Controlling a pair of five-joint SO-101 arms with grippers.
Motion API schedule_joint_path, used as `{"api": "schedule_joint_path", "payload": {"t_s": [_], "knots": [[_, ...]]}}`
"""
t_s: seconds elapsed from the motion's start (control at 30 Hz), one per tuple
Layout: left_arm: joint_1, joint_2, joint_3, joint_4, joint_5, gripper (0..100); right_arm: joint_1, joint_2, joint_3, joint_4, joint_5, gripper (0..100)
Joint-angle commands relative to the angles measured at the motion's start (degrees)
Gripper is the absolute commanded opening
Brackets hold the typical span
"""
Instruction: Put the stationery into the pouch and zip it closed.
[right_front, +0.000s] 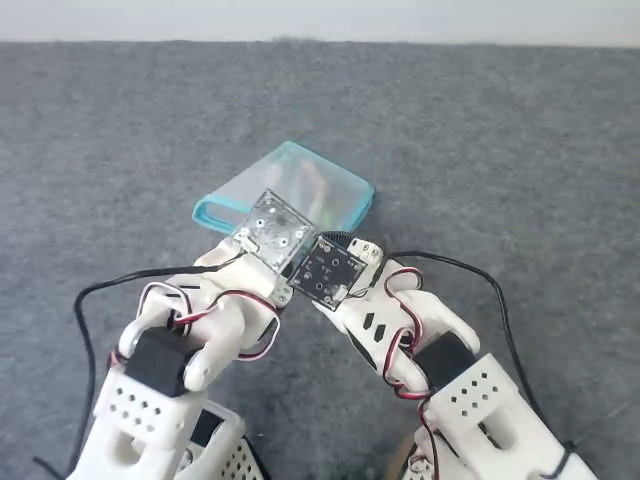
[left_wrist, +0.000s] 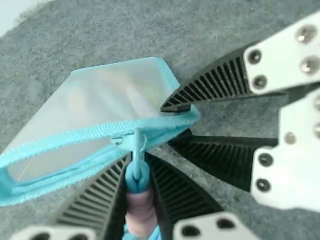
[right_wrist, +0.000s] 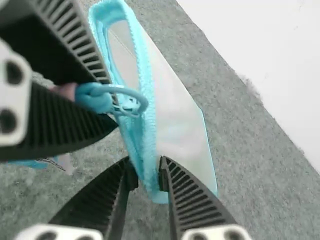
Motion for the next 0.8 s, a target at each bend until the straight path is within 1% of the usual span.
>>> {"api": "schedule_joint_path", "payload": {"t_s": [0.0, 0.07, 0.17, 0.3, 0.47, 0.57, 0.77], "knots": [[-0.7, -0.62, -0.4, -1.76, -0.18, 1, 1.8, 0.13, -3.78, 1.89, 0.7, 0.6], [-1.67, -0.62, -0.4, -2.46, -0.18, 1, 2.68, 0.13, -3.78, 3.3, 0.7, 0.6], [-5.27, -0.62, 0.57, -4.57, 0.0, 1, 3.47, 0.13, -3.69, 5.14, 0.7, 0.6], [-10.37, -0.62, 3.21, -9.58, 4.04, 1, 4.88, 0.13, -3.34, 5.85, 0.62, 0.6], [-14.59, -0.18, 6.37, -15.21, 4.66, 1, 6.29, -0.48, -3.52, 8.13, 0.7, 0.6], [-15.65, -0.18, 7.25, -16.62, 5.19, 1, 6.29, -0.48, -3.43, 9.36, 0.7, 0.6], [-15.65, -0.09, 7.69, -16.62, 5.8, 1, 6.29, -0.48, -3.43, 9.45, 0.7, 0.6]]}}
